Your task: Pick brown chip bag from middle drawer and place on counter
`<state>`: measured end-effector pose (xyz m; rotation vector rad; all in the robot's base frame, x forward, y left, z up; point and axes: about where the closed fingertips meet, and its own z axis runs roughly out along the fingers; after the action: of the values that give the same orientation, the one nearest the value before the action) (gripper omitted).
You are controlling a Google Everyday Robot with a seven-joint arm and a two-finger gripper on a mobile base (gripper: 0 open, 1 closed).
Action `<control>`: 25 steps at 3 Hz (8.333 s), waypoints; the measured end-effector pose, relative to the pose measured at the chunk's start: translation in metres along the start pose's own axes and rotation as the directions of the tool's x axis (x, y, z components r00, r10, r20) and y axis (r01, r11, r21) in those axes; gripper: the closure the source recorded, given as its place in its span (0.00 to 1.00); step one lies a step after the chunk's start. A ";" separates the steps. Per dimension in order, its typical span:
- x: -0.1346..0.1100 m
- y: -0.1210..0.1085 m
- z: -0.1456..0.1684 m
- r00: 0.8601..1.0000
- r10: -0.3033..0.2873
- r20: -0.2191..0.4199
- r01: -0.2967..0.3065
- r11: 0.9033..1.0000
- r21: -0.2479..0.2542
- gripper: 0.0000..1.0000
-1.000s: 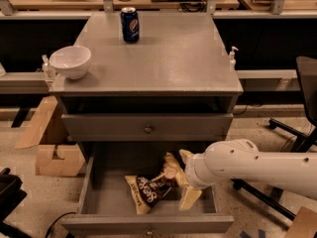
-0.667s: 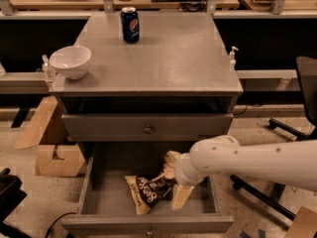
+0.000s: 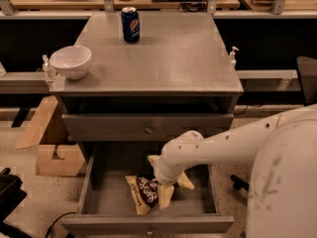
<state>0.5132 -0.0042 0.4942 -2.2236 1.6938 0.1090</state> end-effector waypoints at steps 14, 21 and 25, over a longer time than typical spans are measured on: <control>0.051 0.048 -0.012 0.973 0.103 -0.206 -0.104 0.995 0.008 1.00; 0.105 0.008 -0.341 0.900 0.381 -0.212 -0.356 0.923 0.146 1.00; 0.109 -0.127 -0.481 0.815 0.396 -0.423 -0.400 0.913 0.083 1.00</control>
Offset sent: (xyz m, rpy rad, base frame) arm 0.0161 0.0488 -0.0500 -0.1432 0.0095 0.1374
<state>0.5956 -0.2266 0.9448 -1.9573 2.3875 -0.3037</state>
